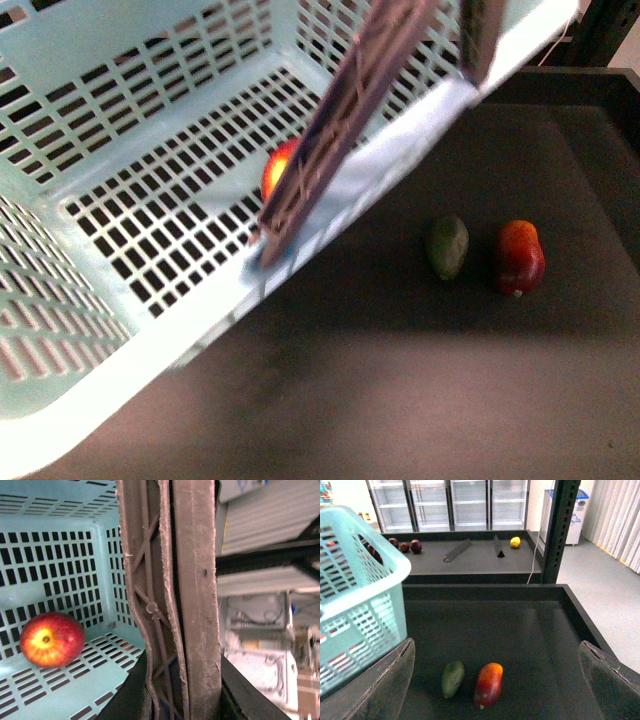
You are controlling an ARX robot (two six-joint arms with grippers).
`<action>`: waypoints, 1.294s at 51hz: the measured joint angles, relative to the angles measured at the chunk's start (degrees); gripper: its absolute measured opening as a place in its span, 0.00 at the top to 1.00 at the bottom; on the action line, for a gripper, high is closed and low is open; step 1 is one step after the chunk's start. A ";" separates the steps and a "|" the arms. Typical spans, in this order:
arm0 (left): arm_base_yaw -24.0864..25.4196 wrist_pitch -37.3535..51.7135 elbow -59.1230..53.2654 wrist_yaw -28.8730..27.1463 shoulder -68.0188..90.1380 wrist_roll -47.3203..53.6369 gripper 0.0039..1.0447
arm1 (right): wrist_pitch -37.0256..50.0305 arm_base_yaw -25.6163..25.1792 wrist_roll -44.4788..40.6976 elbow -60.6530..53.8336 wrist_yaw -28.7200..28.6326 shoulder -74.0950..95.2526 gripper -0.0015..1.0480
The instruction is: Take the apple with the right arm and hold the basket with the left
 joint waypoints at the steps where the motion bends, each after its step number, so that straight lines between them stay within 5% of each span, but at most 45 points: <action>1: 0.22 0.15 0.02 -0.31 0.09 -0.15 0.82 | 0.00 0.00 0.00 0.00 -0.02 0.00 0.08; 22: 11.76 2.03 0.81 0.11 5.66 -8.98 0.82 | 0.00 0.00 0.00 0.00 -0.04 -0.02 0.08; 36: 22.21 3.39 2.43 -5.05 14.82 -15.76 0.82 | 0.00 0.00 0.00 0.00 -0.04 -0.02 0.08; 66: 25.44 5.03 7.52 -5.31 26.93 -20.52 0.82 | 0.00 0.00 0.00 0.00 -0.04 -0.02 0.08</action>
